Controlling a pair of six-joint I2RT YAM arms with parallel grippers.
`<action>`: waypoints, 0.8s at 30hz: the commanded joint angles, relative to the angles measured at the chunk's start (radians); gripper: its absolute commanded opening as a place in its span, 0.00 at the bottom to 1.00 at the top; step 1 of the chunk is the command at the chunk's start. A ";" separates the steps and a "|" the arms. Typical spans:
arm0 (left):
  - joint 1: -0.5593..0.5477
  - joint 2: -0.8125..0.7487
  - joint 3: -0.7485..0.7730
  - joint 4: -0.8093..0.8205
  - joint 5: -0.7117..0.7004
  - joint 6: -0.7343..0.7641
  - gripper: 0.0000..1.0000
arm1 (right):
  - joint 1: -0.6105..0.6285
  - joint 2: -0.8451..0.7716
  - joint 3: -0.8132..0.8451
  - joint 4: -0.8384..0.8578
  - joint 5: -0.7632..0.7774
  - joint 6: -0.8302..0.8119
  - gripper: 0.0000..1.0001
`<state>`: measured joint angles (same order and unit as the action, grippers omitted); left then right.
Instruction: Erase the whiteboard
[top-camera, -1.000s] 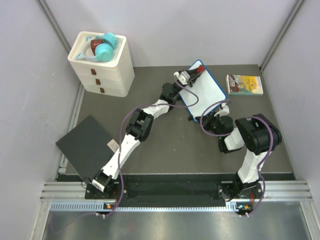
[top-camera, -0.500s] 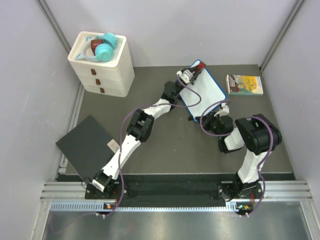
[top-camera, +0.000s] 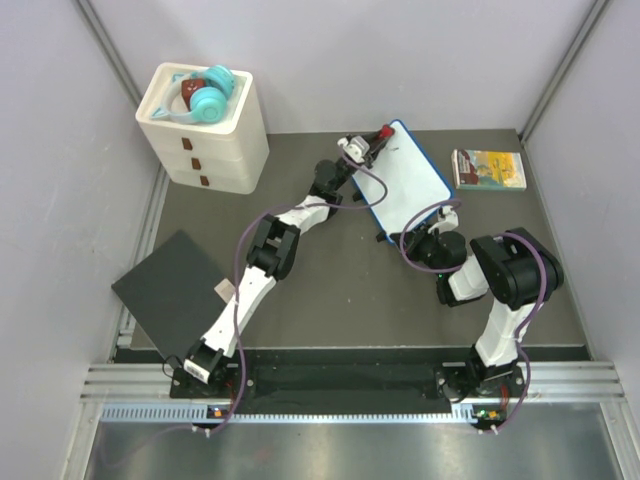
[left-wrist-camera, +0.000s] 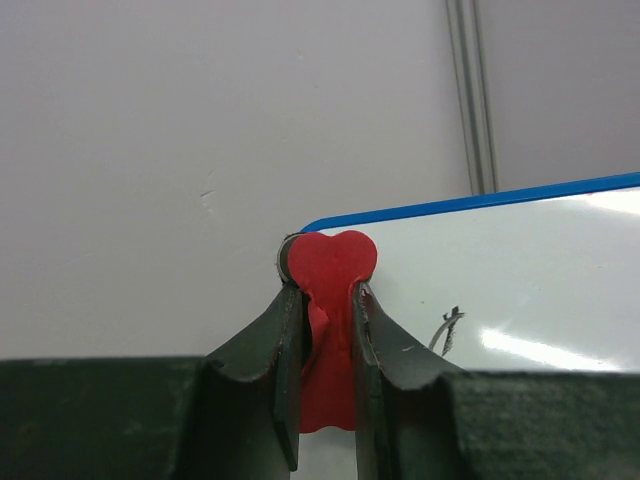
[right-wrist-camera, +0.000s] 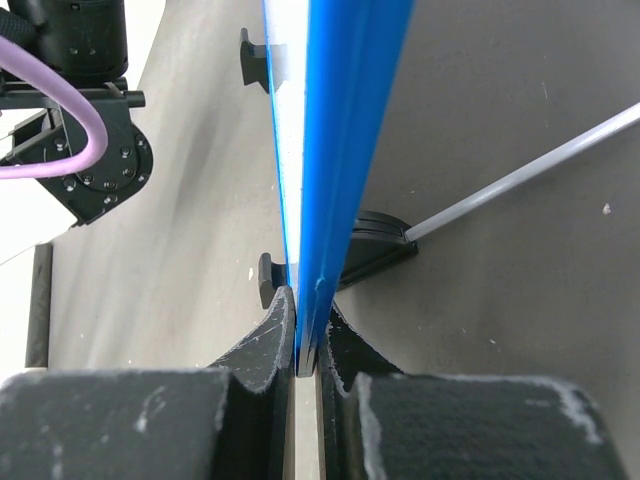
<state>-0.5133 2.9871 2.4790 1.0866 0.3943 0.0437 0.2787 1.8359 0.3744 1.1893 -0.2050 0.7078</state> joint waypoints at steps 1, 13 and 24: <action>-0.048 0.010 -0.015 0.035 0.136 -0.027 0.00 | 0.066 0.074 -0.048 -0.367 -0.151 -0.094 0.00; -0.093 -0.016 0.008 0.107 0.107 -0.012 0.00 | 0.066 0.072 -0.051 -0.365 -0.151 -0.096 0.00; -0.070 0.009 0.023 0.044 -0.090 0.068 0.00 | 0.071 0.075 -0.051 -0.362 -0.151 -0.099 0.00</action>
<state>-0.5842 2.9871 2.4779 1.1767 0.3885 0.0879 0.2790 1.8404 0.3748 1.1938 -0.2039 0.7101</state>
